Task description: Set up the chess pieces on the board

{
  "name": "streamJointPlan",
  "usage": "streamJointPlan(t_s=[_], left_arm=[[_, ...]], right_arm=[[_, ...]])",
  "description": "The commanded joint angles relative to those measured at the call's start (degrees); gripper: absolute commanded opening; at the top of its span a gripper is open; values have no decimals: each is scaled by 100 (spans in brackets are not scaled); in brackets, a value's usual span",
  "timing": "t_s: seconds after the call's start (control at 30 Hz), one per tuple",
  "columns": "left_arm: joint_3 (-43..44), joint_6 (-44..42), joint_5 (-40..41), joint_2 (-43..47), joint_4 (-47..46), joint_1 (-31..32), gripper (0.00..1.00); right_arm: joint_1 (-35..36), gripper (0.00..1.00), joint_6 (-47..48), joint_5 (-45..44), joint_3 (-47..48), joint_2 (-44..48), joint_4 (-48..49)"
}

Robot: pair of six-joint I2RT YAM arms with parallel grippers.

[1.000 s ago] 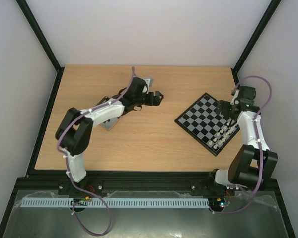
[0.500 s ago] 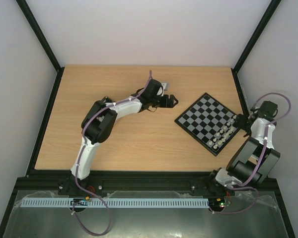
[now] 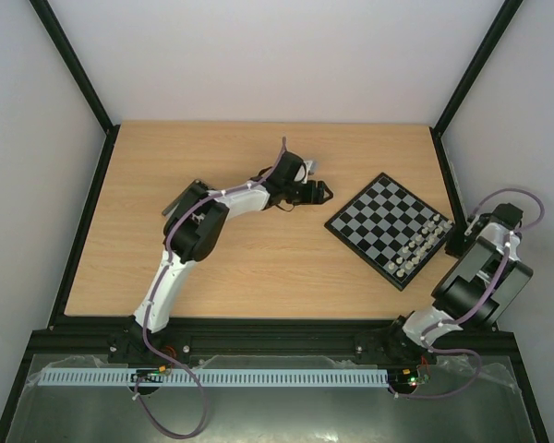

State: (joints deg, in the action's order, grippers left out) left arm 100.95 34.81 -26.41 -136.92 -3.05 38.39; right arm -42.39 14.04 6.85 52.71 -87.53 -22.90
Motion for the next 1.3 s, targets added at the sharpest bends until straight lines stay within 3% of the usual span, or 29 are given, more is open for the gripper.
streamJointPlan(t_s=[0.0,0.13,0.43,0.57,1.07,1.27], left_arm=[[164,71,-237,-104,-119,46,74],[180,70,-306,-160,-199,53,69],[248,169,-612,-311,-380,54,62],[259,201,-773,-345,-442,95,67],[162,-90,-889,-253,-203,326,68],[-328,-12,-866,28,-408,327,67]], right_arm=[[-101,27,156,36,-100,-299,-41],[-103,15,221,25,-58,-674,89],[-104,8,159,294,437,-1560,162],[-106,8,147,581,605,-1789,53],[349,7,251,861,777,-1964,-101],[718,7,157,853,839,-1982,-134]])
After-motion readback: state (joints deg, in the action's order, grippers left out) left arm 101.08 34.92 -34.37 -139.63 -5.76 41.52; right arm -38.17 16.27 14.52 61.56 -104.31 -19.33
